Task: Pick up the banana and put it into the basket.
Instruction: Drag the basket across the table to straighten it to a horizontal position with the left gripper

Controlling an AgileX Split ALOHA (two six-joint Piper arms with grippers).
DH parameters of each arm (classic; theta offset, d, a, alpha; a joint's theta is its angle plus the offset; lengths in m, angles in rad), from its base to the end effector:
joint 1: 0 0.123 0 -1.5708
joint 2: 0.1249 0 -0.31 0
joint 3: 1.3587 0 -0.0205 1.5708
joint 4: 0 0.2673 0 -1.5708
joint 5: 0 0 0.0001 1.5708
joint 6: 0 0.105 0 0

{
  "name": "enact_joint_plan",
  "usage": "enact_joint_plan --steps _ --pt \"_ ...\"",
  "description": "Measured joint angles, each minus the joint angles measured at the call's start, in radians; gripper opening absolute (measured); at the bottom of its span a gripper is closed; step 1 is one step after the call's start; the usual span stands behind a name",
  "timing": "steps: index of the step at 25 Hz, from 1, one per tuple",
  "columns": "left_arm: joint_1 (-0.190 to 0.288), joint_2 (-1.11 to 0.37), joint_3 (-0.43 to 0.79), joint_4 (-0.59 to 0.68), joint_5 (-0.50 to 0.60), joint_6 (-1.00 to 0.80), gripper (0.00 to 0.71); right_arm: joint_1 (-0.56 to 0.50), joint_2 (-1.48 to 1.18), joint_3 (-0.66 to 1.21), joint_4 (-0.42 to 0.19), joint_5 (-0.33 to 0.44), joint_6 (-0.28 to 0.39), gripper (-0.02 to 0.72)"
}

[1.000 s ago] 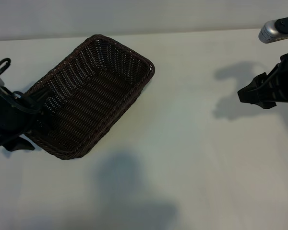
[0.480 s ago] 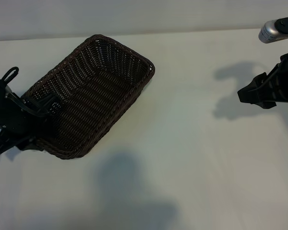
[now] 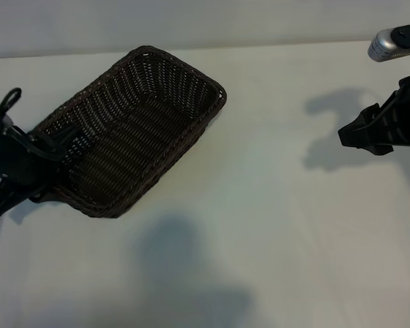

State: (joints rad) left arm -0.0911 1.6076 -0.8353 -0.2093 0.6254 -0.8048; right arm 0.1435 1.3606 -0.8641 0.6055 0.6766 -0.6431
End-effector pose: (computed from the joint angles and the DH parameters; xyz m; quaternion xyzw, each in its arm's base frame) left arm 0.2952 -0.0398 0.1752 -0.4157 0.8974 -0.1205 0.0853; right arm 0.2722 0.0772 0.2621 -0.1881 0.9252 0.1730 0.2806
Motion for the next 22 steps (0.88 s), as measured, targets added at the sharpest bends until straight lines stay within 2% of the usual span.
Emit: enact_joint_plan --steps 5,13,22 --pt "0.0 -0.037 -0.017 0.004 0.017 0.054 0.156 0.0 0.0 0.0 0.0 0.002 0.0 0.582" --pt "0.0 -0.037 -0.169 -0.052 0.107 0.331 0.156 0.0 0.0 0.0 0.0 0.002 0.0 0.582" --pt "0.0 0.037 -0.407 -0.064 0.322 0.584 0.156 0.0 0.0 0.0 0.0 0.002 0.0 0.582"
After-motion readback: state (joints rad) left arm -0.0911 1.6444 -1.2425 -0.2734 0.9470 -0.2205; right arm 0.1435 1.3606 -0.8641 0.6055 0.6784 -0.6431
